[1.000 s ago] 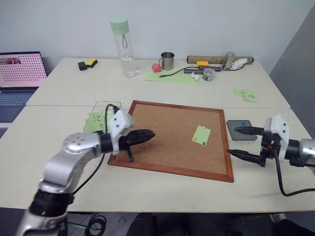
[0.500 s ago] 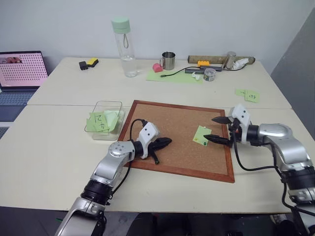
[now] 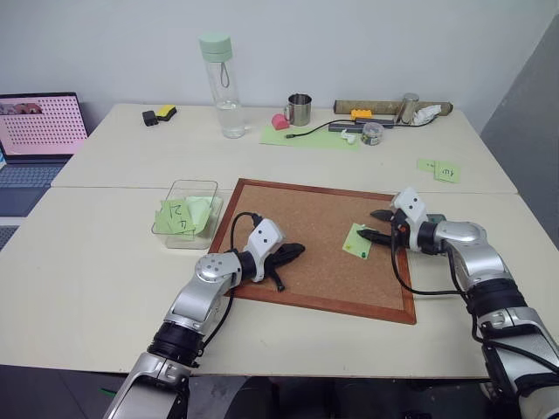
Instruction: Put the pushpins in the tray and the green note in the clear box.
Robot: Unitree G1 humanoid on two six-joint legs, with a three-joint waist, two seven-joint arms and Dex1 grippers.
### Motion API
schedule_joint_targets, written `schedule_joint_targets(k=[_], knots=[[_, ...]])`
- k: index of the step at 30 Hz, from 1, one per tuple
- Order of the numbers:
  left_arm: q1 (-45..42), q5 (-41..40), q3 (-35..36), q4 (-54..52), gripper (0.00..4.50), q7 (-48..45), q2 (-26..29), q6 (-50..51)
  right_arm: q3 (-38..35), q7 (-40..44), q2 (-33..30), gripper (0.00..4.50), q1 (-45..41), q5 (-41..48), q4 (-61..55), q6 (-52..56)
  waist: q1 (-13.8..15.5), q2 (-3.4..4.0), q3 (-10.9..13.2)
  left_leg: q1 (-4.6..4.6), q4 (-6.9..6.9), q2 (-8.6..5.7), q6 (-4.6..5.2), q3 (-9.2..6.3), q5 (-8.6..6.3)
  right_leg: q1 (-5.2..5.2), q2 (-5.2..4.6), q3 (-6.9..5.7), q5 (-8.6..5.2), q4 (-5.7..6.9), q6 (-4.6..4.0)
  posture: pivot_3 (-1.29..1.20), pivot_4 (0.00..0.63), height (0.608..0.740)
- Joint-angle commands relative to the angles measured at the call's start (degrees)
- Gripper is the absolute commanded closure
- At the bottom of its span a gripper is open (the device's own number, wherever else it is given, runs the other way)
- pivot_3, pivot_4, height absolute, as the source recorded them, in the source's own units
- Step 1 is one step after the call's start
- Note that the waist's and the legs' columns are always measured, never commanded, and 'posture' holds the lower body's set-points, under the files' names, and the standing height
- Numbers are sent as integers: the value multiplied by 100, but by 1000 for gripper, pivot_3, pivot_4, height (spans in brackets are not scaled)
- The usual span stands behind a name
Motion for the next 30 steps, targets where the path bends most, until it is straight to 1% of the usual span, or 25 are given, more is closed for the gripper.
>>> schedule_joint_targets(k=[1,2,3,4,8,9,11,12,18,23,30], knots=[[148,148,-43,127,4500,93,-19,99,-166,44,11,2219,-106,14,55,-222,-3,0,0,0,0,0,0,0,0,0,0,0,0,0,0,0,150,740],[147,147,-40,128,4500,94,-21,101,-177,52,12,2554,-107,9,88,-250,-4,0,0,0,0,0,0,0,0,0,0,0,0,0,0,0,150,740],[152,144,-38,122,4500,93,-21,105,-192,59,12,2705,-104,12,105,-266,-5,1,-1,0,0,0,0,0,0,0,0,0,0,0,0,0,150,740],[156,143,-36,119,4500,94,-21,108,-206,84,10,2997,-99,27,111,-276,-5,1,-1,0,0,0,0,-1,0,0,0,0,0,0,0,0,150,740],[167,125,-32,116,4500,77,-12,119,-258,213,38,3878,-70,127,49,-240,-7,1,-1,0,0,0,0,-1,0,0,0,0,0,0,0,0,150,740],[167,123,-31,118,4500,73,-8,121,-262,231,48,3963,-60,137,21,-220,-7,1,-1,0,0,0,0,0,0,0,0,0,0,0,0,0,150,740],[165,119,-29,121,4500,68,-4,128,-260,253,70,4375,-42,141,-17,-193,-7,1,-1,0,0,0,0,-1,0,0,0,0,0,0,0,0,150,740],[162,119,-27,126,4500,65,-1,128,-257,259,85,4447,-27,143,-40,-185,-9,1,-1,0,0,0,0,-1,0,0,0,0,0,0,0,0,150,740],[136,130,-14,176,4500,83,-1,142,-401,294,151,4447,57,371,-393,-30,-9,2,-1,0,-1,0,0,-2,0,0,0,-1,0,0,0,0,150,740],[142,189,-31,300,4500,173,-42,139,-662,295,140,4447,139,721,-968,452,-13,5,-3,0,-1,0,0,-2,0,0,0,0,0,1,0,0,150,740],[208,242,-104,319,4500,226,-101,151,-1012,126,-48,4447,324,1137,-1794,1244,12,17,-15,0,-1,0,1,-5,-1,2,-1,-2,0,-1,0,0,150,740]])
